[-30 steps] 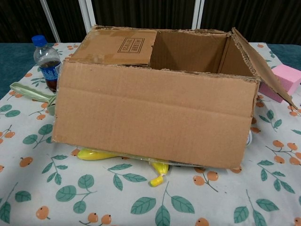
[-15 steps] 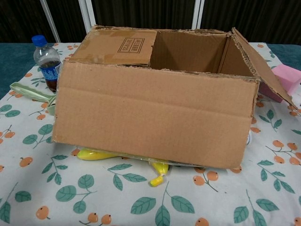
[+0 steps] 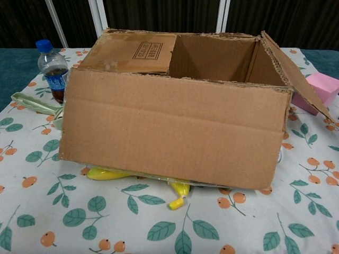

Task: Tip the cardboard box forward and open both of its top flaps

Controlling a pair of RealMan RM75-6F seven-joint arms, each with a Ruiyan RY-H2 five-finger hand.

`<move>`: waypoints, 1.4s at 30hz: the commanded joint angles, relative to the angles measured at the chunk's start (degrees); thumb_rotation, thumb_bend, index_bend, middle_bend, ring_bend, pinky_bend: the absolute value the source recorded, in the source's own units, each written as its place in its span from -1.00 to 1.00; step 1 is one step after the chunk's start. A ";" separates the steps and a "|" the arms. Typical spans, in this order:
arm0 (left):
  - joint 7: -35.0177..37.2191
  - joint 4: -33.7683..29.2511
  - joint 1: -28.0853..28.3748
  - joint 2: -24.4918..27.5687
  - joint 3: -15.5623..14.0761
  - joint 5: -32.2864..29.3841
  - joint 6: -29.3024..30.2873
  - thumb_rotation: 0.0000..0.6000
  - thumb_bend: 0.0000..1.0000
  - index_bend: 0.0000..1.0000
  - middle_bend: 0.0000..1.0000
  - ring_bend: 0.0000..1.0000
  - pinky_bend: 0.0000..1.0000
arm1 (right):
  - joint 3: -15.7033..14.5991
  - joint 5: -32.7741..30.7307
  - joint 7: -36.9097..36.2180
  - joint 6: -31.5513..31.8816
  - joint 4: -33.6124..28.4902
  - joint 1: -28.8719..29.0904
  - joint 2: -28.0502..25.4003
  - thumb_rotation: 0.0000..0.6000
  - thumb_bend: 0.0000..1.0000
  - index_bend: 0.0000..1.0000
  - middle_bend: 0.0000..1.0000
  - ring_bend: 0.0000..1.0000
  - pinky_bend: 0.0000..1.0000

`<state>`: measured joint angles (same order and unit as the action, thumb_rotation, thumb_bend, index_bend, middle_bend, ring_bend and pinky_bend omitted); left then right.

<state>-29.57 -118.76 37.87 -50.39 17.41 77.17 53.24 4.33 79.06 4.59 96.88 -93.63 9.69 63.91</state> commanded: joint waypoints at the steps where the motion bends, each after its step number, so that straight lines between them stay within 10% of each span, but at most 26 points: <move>1: -4.15 1.40 8.91 0.10 3.18 -6.20 -9.15 1.00 0.76 -1.00 -0.81 -0.92 -0.62 | 1.00 -0.34 -2.48 -0.24 1.48 -0.57 1.12 1.00 -0.22 -1.00 -1.00 -1.00 -0.52; 15: -13.69 17.74 34.56 -8.50 -1.48 -21.76 -28.75 1.00 1.00 -0.83 -0.58 -0.79 -0.56 | 2.67 -0.81 -7.33 -1.97 3.22 -1.98 2.32 1.00 -0.21 -1.00 -1.00 -1.00 -0.52; 42: -15.98 27.67 50.15 -22.53 -15.35 -32.70 -23.89 1.00 1.00 -0.43 -0.03 -0.43 -0.31 | 4.59 -1.62 -8.75 -5.26 2.46 -3.18 1.95 1.00 -0.20 -1.00 -1.00 -1.00 -0.52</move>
<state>-45.65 -91.08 87.86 -72.86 2.23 44.56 29.18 8.92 77.44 -4.16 91.63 -91.17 6.53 65.85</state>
